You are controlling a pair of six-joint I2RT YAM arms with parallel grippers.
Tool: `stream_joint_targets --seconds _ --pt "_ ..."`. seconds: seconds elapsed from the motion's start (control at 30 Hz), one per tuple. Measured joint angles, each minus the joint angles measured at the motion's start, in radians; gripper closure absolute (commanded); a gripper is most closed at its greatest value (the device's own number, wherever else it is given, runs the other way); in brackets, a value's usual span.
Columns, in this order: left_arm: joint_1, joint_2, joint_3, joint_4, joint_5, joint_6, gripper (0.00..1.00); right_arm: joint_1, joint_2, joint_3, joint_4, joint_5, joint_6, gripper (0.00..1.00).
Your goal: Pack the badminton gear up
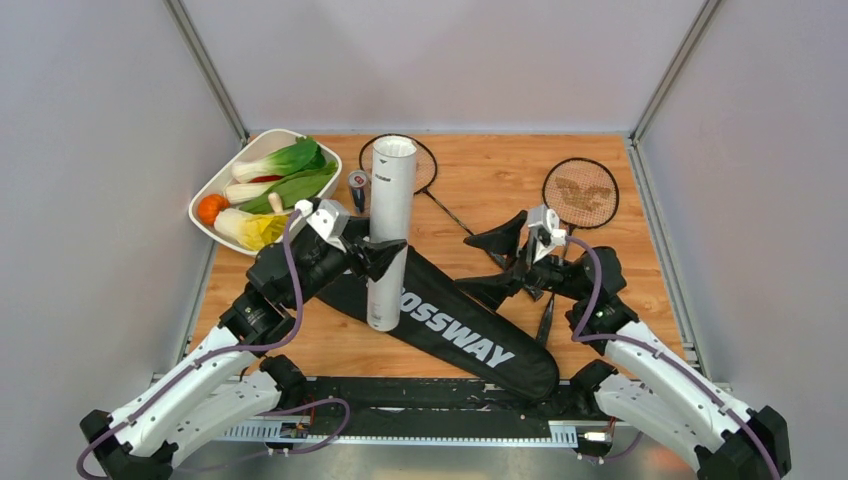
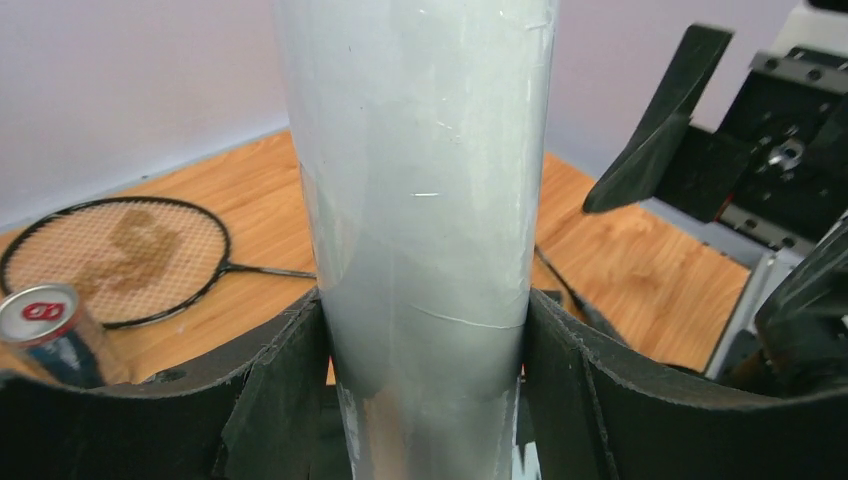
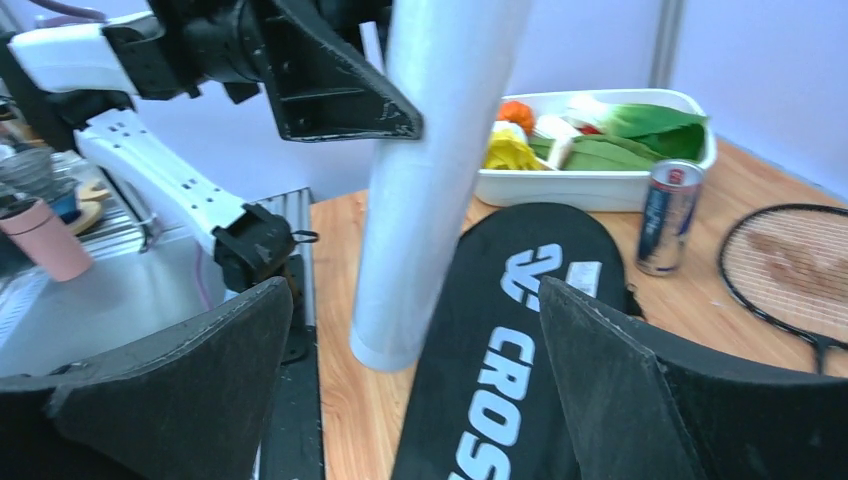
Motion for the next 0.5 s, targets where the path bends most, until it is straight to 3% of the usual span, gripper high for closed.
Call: stream_joint_targets --seconds 0.37,0.5 --pt "0.0 0.047 -0.081 0.318 0.087 -0.125 0.89 0.218 0.31 0.172 0.011 0.117 0.026 0.0" --pt "0.0 0.055 -0.118 0.398 0.109 -0.153 0.85 0.276 0.418 0.241 0.009 0.18 0.024 0.06"
